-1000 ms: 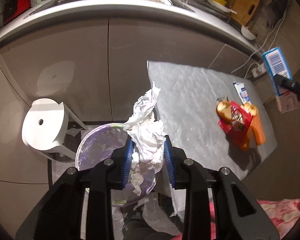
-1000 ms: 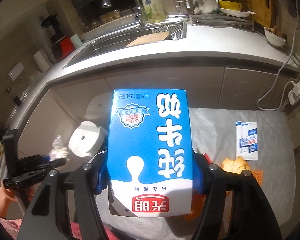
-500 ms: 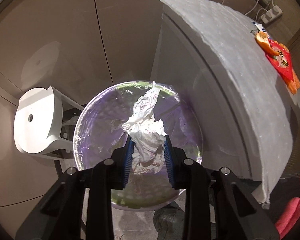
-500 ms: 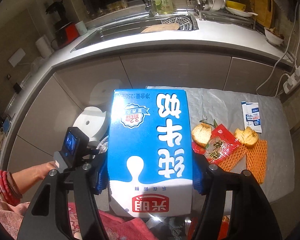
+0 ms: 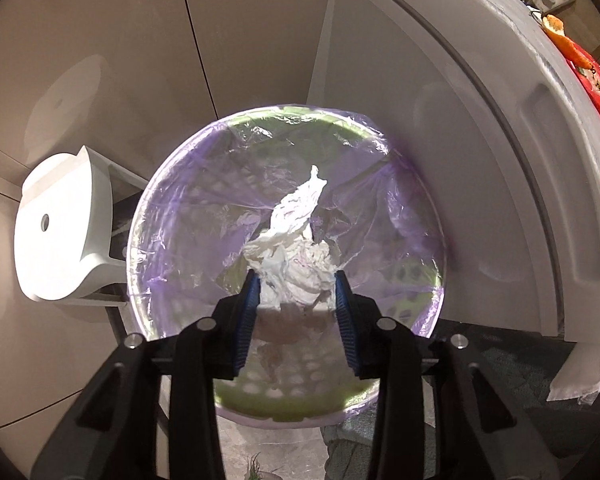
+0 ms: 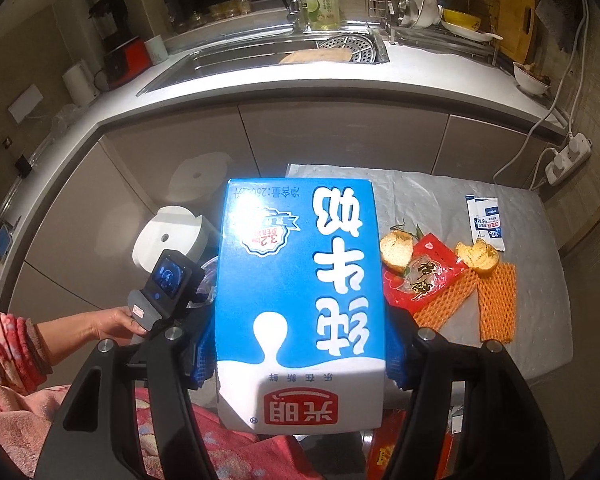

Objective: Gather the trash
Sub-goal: 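Drop the tissue into the bin while the right tool grasps the milk carton, then carry the milk carton over the bin and open the right tool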

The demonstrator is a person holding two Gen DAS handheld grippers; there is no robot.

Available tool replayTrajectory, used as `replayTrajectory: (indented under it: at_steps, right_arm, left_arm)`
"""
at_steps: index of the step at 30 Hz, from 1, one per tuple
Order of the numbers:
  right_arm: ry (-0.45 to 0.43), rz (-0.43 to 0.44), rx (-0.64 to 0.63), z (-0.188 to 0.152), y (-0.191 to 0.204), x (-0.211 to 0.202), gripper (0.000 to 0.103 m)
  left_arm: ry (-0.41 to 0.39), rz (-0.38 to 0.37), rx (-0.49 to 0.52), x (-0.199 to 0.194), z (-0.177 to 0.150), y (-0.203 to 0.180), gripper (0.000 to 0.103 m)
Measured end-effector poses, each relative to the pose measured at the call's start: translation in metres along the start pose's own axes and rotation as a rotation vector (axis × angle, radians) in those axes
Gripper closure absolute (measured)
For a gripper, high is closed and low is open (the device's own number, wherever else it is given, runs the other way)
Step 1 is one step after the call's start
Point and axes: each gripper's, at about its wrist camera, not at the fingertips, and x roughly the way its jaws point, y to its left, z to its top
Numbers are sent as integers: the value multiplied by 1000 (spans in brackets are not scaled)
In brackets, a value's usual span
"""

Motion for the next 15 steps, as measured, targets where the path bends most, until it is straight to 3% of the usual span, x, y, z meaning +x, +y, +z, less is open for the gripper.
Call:
replayTrajectory:
  at_steps: [3, 11, 15]
  right_arm:
    - [1, 3, -9, 1, 4, 2, 38]
    - [9, 45, -34, 2, 11, 11, 38]
    - [20, 75, -37, 3, 15, 22, 38]
  left_arm:
    - [-22, 16, 11, -8, -1, -3, 37]
    - [-71, -2, 16, -37, 6, -10, 33]
    - [-144, -12, 18, -78, 6, -19, 33]
